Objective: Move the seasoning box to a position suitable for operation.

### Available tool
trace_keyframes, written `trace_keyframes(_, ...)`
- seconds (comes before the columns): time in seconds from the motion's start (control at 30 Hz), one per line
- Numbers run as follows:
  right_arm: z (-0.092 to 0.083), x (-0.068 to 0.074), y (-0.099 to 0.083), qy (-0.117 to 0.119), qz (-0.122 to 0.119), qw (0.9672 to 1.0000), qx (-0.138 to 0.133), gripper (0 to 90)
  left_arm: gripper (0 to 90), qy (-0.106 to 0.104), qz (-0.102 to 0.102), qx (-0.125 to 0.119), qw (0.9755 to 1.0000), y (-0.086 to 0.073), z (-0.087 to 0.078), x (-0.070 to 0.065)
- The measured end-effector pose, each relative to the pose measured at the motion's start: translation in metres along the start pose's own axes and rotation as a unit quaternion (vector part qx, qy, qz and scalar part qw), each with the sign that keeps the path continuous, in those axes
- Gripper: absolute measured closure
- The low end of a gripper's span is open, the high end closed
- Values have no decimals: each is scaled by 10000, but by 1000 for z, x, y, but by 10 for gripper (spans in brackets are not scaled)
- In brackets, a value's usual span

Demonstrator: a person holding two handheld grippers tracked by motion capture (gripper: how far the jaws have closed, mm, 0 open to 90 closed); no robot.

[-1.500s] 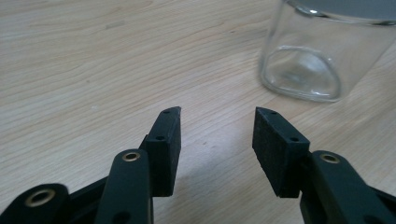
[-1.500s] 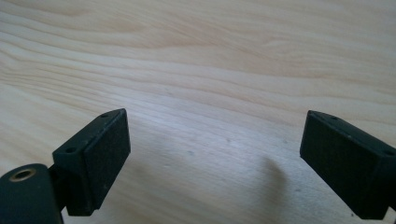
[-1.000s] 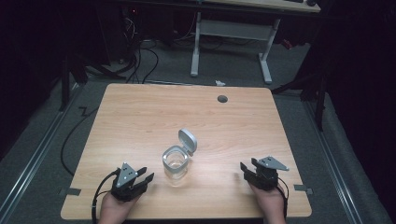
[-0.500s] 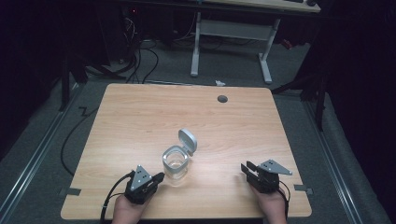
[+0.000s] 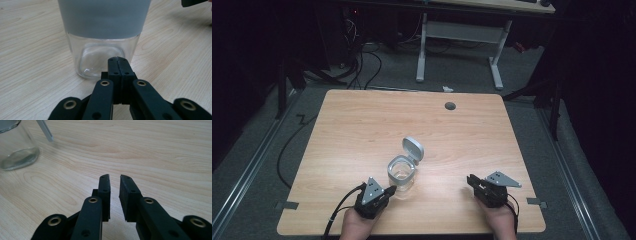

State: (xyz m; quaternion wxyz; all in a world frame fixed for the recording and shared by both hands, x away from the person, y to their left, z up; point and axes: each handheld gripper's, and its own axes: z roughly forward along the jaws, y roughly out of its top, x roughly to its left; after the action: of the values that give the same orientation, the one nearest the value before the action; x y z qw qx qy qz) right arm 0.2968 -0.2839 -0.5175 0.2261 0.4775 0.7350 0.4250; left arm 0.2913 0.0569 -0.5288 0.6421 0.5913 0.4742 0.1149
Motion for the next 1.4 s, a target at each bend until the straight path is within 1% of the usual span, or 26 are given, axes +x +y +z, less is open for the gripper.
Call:
trace_keyframes(0.1, 0, 1, 1, -25, -11, 10000, -38, 787, 900, -34, 43, 47, 10000, -2, 5, -4)
trace_keyframes(0.13, 0, 2, 1, -38, -21, 10000, -31, 785, 900, -42, 23, 55, 10000, -3, 7, -6)
trace_keyframes(0.17, 0, 2, 1, -64, -42, 10000, -30, 780, 900, -49, 59, 83, 9999, -4, 9, -7)
trace_keyframes(0.27, 1, 1, 1, -98, 18, 9999, -30, 769, 900, -59, 34, 96, 9999, -6, 15, -11)
trace_keyframes(0.33, 1, 0, 0, -126, 66, 9999, -29, 767, 900, -57, 69, 126, 9999, -7, 19, -13)
trace_keyframes(0.4, 1, -1, 0, -147, 49, 9999, -44, 759, 900, -61, 74, 132, 9999, -7, 24, -15)
trace_keyframes(0.5, 0, -1, 0, -181, 84, 9998, -45, 744, 900, -46, 117, 149, 9998, -7, 31, -18)
trace_keyframes(0.63, 1, -1, 0, -181, 106, 9998, -49, 727, 899, -44, 162, 154, 9997, -7, 39, -21)
trace_keyframes(0.73, 1, -1, 0, -186, 108, 9998, -57, 714, 893, -44, 169, 149, 9997, -6, 42, -21)
trace_keyframes(0.8, 1, -1, 0, -193, 111, 9997, -68, 706, 876, -54, 208, 135, 9997, -5, 41, -21)
trace_keyframes(0.9, 0, -2, -1, -202, 109, 9997, -88, 706, 859, -68, 222, 90, 9997, -2, 34, -19)
trace_keyframes(1.07, 2, -2, -2, -252, 189, 9995, -54, 706, 841, 11, 253, 45, 9997, 2, 21, -9)
trace_keyframes(1.13, 3, -2, -2, -263, 184, 9995, -36, 705, 834, 49, 242, 34, 9997, 3, 18, -5)
trace_keyframes(1.23, 3, 0, -2, -294, 168, 9994, -29, 705, 820, 86, 168, 35, 9998, 2, 16, 0)
trace_keyframes(1.4, 4, 0, -2, -357, 188, 9992, -29, 707, 759, 13, 89, 52, 9999, 4, 14, 3)
